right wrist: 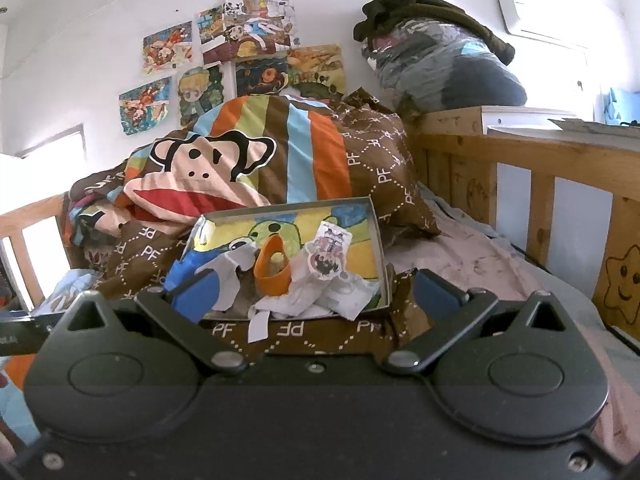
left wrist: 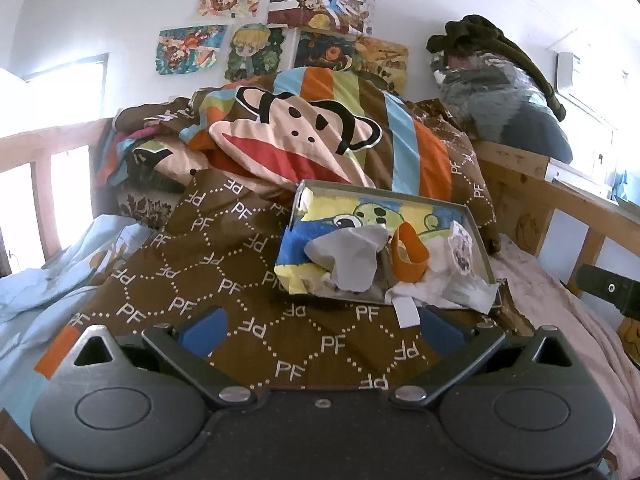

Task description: Organize soft objects

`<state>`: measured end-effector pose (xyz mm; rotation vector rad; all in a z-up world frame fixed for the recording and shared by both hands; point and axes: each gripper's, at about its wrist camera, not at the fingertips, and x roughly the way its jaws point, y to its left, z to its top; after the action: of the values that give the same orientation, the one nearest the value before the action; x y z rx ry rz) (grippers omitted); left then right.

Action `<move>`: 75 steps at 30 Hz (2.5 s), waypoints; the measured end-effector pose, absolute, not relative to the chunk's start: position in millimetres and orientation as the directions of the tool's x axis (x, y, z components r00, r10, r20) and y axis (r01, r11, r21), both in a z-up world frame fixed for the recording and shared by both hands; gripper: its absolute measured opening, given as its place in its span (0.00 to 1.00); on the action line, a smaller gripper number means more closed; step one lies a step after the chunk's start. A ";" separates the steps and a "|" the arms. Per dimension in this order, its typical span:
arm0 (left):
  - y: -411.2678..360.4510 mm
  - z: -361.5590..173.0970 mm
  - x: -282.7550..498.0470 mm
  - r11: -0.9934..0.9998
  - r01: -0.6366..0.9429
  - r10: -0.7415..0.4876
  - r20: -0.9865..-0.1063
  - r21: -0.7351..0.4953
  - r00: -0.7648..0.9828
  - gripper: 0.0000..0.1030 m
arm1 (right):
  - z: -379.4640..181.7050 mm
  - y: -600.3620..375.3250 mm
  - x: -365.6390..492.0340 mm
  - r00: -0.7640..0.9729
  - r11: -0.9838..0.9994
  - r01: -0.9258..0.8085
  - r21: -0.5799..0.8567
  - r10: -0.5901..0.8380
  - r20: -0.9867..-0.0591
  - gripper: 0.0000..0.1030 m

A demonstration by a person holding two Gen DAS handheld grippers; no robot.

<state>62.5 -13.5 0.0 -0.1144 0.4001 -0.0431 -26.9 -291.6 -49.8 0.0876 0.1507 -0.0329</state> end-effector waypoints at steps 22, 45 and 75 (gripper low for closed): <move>-27.1 -6.8 39.1 0.998 0.035 -0.054 -0.433 -0.052 0.900 0.99 | -55.3 -256.3 -60.2 0.967 0.999 0.053 -0.001 -0.051 -0.248 1.00; -31.7 -14.5 39.6 0.999 0.029 -0.045 -0.479 -0.041 0.877 0.99 | -60.8 -259.7 -47.4 0.949 0.999 0.032 -0.032 -0.040 -0.312 1.00; -27.4 -15.9 42.0 0.999 0.019 -0.038 -0.481 -0.045 0.876 0.99 | -61.8 -267.0 -43.1 0.949 0.999 0.020 -0.042 -0.032 -0.313 1.00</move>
<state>42.0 -27.4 -15.9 -0.0388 0.5022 -0.0300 -43.1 -267.0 -61.8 -0.0384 0.3191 -0.0263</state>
